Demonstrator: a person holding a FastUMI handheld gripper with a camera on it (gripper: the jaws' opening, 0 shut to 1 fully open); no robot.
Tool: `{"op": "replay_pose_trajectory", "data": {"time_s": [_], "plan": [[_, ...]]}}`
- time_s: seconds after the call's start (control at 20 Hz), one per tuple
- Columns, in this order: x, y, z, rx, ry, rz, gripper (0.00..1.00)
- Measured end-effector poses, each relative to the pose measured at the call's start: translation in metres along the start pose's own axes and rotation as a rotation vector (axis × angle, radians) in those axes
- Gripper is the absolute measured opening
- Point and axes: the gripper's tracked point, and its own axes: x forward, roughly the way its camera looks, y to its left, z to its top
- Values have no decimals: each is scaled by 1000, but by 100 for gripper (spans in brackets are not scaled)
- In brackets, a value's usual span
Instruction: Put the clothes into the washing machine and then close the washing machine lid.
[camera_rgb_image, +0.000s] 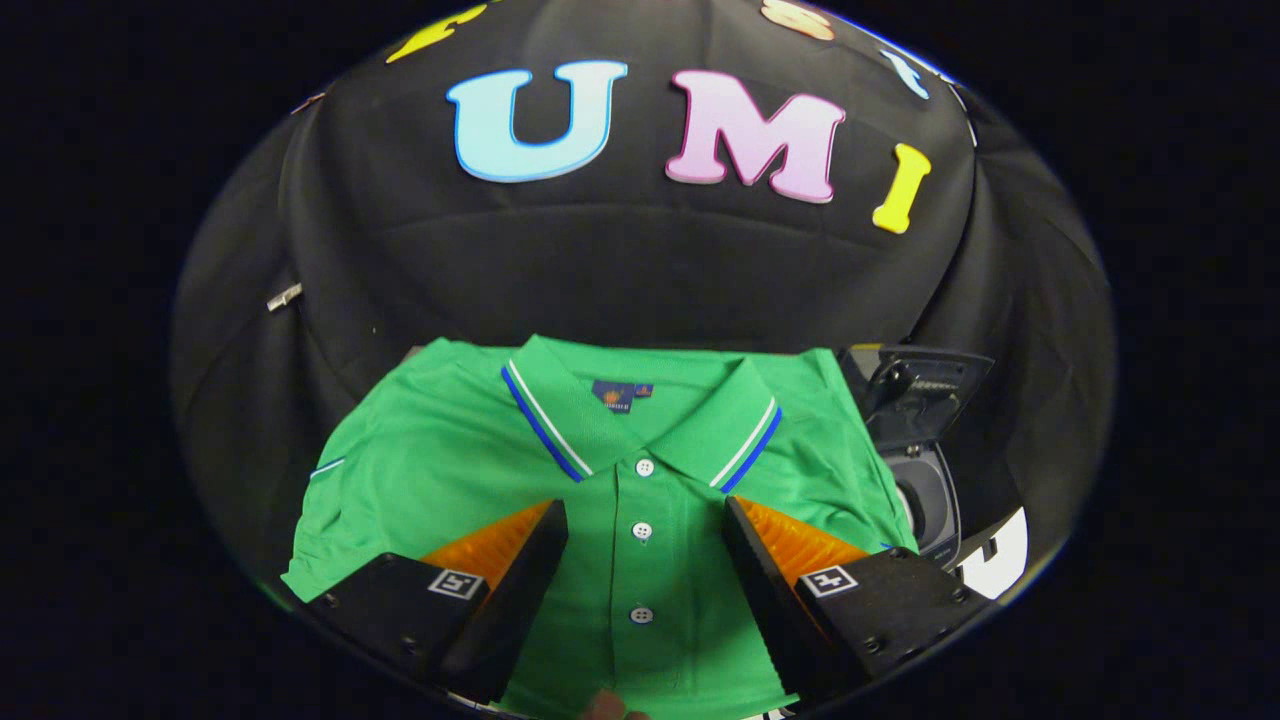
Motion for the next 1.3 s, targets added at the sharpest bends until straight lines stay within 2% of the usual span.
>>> {"op": "replay_pose_trajectory", "data": {"time_s": [0.15, 0.4, 0.6, 0.75, 0.85, 0.9, 1.3], "plan": [[0, -1, -4, 61, 112, 7, 97], [4, -3, -8, 51, 350, -9, 98], [5, -5, -11, 42, 461, -18, 99], [8, -8, -11, 51, 478, -32, 94], [5, -10, -10, 54, 481, -31, 78], [5, -11, -11, 55, 482, -28, 76], [9, -13, -8, 39, 443, -9, 75]]}}
